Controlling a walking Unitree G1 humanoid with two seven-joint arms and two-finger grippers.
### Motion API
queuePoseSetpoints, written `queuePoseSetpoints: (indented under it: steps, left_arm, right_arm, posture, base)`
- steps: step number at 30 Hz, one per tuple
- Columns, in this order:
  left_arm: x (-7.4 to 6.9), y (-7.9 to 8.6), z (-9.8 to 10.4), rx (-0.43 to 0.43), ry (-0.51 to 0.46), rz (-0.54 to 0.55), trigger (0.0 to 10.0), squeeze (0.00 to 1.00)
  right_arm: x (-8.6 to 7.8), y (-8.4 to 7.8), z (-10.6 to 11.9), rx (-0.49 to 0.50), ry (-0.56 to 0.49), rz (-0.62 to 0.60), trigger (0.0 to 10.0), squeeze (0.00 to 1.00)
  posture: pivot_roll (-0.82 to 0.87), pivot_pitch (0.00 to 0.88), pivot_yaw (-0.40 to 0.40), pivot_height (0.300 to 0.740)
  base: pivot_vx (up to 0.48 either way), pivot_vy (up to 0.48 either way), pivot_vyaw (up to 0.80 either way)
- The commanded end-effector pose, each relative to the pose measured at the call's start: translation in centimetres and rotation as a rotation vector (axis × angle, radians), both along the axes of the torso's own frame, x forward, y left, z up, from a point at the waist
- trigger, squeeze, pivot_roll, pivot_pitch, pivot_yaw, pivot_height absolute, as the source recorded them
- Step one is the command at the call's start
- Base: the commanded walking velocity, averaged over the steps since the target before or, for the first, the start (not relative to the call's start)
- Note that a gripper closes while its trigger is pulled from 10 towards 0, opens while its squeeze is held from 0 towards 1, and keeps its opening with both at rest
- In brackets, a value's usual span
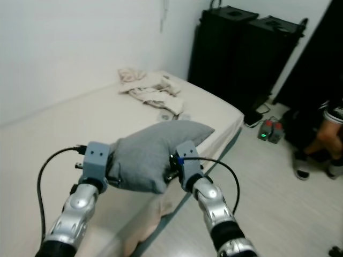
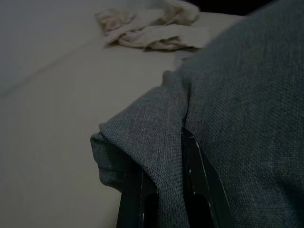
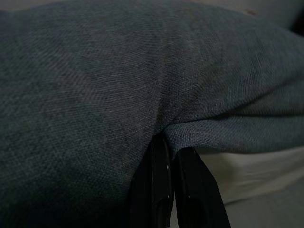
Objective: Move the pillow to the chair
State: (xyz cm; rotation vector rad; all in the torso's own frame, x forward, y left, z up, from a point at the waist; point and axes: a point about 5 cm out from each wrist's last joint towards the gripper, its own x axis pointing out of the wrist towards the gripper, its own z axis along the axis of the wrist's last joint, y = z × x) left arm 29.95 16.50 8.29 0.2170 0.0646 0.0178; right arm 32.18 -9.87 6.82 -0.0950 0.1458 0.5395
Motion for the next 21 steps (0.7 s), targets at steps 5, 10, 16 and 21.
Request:
queuePoseSetpoints:
  steps: [5,10,16,21]
  left_arm:
    - [-0.17,0.39,-0.05,0.013,-0.021,0.032,10.0,0.0]
    - [-0.21,0.15,-0.17,0.0,-0.023,0.027,10.0,0.0]
    - [-0.13,0.25,-0.48,-0.003,-0.003,0.039,10.0,0.0]
    - [0.18,-0.35,-0.81,-0.036,0.025,0.017,10.0,0.0]
  right_arm:
    - [0.49,0.25,1.11,0.014,-0.052,0.004,10.0,0.0]
    - [0.59,0.3,1.2,0.011,-0.05,0.006,10.0,0.0]
    - [0.59,0.33,1.13,0.008,-0.044,0.008,10.0,0.0]
    - [0.49,0.06,0.47,0.009,-0.003,-0.017,10.0,0.0]
  posture:
    - [-0.02,0.047,-0.106,0.74]
    - [-0.02,0.049,-0.109,0.74]
    - [-0.02,0.049,-0.107,0.74]
    - [-0.01,0.051,-0.104,0.74]
  base:
    - [0.0,0.0,-0.8]
    - [0.0,0.0,-0.8]
    - [0.0,0.0,-0.8]
    - [0.0,0.0,-0.8]
